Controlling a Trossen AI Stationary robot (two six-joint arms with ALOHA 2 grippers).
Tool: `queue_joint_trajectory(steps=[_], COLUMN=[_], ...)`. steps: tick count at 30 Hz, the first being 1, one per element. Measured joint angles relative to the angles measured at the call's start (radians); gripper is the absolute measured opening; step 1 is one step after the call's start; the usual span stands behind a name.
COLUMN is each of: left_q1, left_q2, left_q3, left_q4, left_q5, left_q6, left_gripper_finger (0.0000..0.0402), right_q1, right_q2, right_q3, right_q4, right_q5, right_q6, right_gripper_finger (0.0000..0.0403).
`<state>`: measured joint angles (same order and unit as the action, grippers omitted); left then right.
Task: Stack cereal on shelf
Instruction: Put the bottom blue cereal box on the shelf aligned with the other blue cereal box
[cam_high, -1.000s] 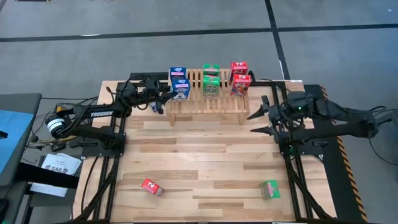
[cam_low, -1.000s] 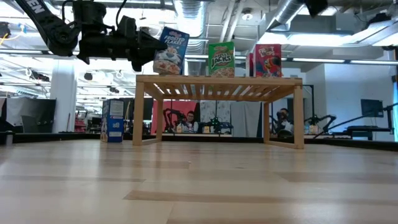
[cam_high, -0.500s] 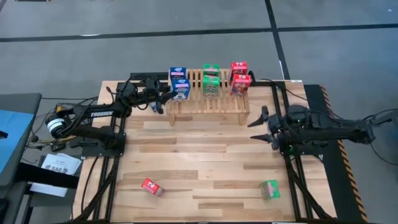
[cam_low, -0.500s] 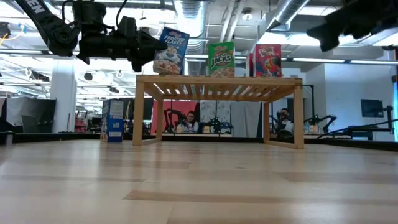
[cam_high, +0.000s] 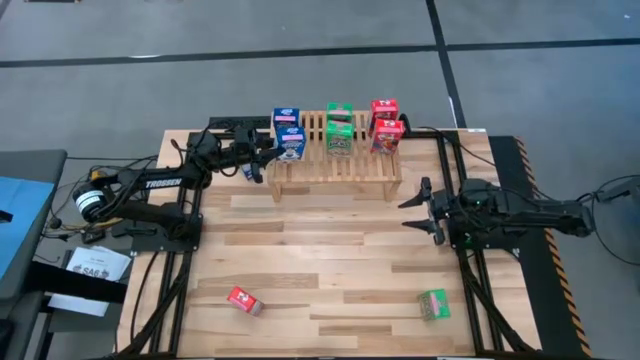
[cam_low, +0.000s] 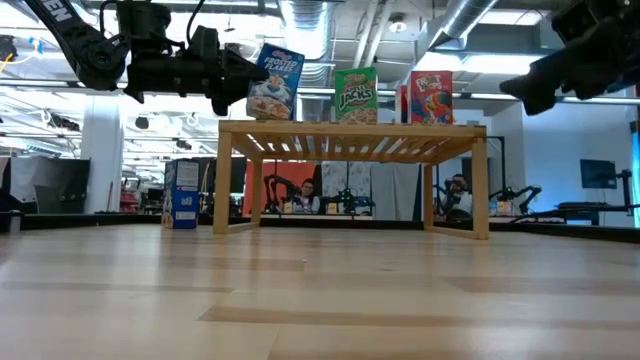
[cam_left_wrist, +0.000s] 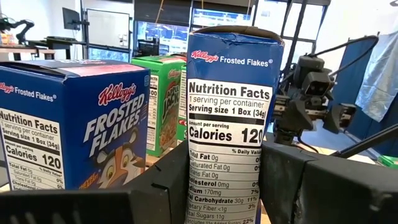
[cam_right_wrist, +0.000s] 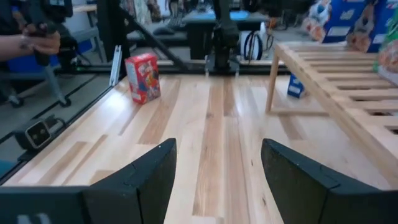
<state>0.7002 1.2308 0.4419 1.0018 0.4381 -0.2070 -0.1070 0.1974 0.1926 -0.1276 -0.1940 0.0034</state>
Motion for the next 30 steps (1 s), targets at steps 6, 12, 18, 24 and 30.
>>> queue_joint_trajectory(steps=[6,12,18,24,30], left_q1=[0.0,0.0,0.0,0.0,0.0], left_q2=[0.0,0.0,0.0,0.0,0.0], left_q3=[0.0,0.0,0.0,0.0,0.0], left_q4=[0.0,-0.001,-0.001,-0.001,-0.001], left_q5=[0.0,0.0,0.0,0.0,0.0], left_q6=[0.003,0.003,0.003,0.004,0.004], left_gripper_finger=[0.0135,0.0135,0.0135,0.0135,0.0135], right_q1=[0.0,0.0,0.0,0.0,0.0], right_q2=[-0.065,-0.082,-0.082,-0.082,-0.081], right_q3=[-0.043,-0.081,-0.119,-0.119,-0.117], right_q4=[-0.001,0.007,0.008,0.0,-0.027], right_q5=[0.019,0.02,0.045,0.11,0.11], right_q6=[0.013,0.052,0.078,0.083,0.083], right_gripper_finger=[0.0261,0.0261,0.0261,0.0261,0.0261])
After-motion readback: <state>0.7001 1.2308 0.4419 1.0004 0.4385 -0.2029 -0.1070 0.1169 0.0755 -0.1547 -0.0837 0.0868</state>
